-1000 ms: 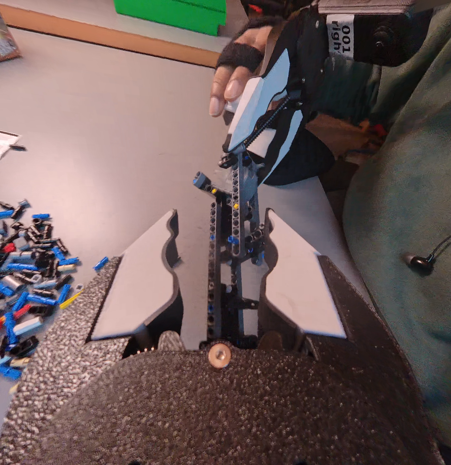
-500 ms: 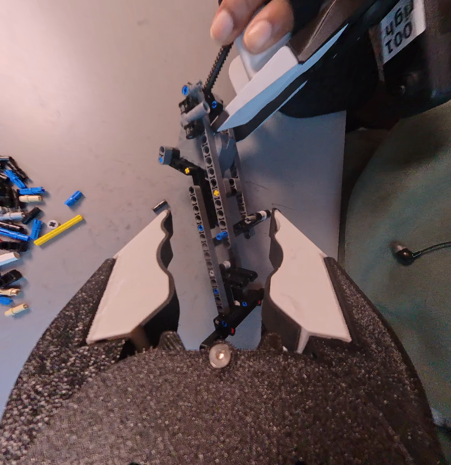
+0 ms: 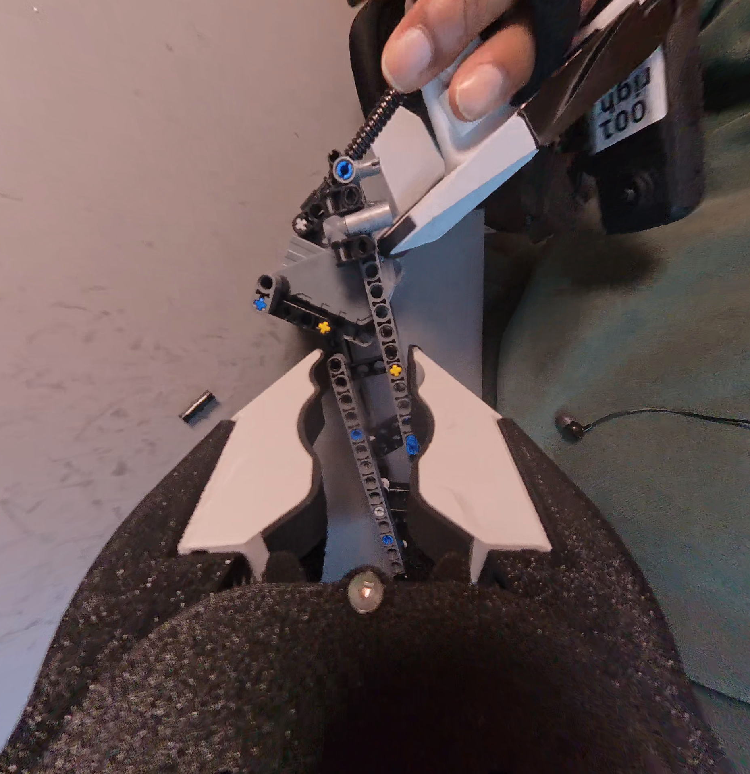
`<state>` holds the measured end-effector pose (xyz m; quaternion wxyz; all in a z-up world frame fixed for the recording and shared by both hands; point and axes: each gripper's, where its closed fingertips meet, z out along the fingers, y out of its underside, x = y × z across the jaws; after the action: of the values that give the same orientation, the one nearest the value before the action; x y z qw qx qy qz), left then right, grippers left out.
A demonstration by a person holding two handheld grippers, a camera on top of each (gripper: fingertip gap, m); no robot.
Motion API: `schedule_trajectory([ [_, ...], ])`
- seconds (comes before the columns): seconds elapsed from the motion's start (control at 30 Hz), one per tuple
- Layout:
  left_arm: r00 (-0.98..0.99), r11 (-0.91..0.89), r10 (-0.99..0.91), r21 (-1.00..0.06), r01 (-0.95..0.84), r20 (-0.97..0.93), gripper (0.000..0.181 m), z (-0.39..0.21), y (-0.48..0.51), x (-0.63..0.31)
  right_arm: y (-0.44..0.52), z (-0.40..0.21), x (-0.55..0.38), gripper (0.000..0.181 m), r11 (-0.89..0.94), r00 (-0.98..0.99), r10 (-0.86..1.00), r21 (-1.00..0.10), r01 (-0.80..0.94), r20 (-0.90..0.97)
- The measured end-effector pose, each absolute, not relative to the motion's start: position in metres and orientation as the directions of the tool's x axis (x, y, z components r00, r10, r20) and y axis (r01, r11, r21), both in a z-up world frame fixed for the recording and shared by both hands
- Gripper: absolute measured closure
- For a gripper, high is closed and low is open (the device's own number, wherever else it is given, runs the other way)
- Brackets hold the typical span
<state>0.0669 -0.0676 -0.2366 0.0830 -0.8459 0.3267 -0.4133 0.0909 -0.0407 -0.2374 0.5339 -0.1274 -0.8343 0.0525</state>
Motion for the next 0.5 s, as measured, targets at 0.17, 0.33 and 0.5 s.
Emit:
schedule_trajectory([
  [0.17, 0.596, -0.675, -0.733, -0.459, -0.577, 0.329, 0.145, -0.239, -0.052, 0.052, -0.064, -0.191, 0.105, 0.130, 0.570, -0.466, 0.785, -0.770, 0.285, 0.409],
  [0.33, 0.621, -0.605, -0.776, -0.413, -0.681, 0.113, 0.145, -0.243, -0.050, 0.049, -0.026, -0.203, 0.103, 0.136, 0.600, -0.494, 0.785, -0.655, 0.459, 0.372],
  [0.5, 0.622, -0.599, -0.778, -0.404, -0.692, 0.087, 0.145, -0.242, -0.054, 0.059, -0.028, -0.227, 0.090, 0.140, 0.600, -0.575, 0.774, -0.594, 0.536, 0.264],
])
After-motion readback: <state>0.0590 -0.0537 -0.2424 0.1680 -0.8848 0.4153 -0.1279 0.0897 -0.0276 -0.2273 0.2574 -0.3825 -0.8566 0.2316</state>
